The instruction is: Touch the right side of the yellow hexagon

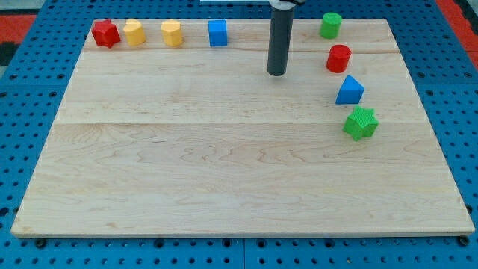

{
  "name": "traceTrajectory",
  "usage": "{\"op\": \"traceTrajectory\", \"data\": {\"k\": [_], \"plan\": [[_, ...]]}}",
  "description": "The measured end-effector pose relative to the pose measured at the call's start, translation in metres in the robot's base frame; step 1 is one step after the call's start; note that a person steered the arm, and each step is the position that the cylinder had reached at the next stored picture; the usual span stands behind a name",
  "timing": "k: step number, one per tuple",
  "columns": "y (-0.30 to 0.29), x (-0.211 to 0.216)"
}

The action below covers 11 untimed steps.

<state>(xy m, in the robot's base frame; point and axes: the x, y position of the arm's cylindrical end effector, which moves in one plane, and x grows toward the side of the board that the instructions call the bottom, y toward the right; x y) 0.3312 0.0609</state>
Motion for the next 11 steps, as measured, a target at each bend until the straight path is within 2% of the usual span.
{"op": "traceTrajectory", "data": {"k": [2, 5, 6, 7, 8, 10, 11], "plan": [[0.002, -0.014], [-0.012, -0.123], [-0.049, -0.138], [-0.118, -0.138], [-0.152, -0.116], [-0.155, -0.092], [-0.155, -0.118]]}}
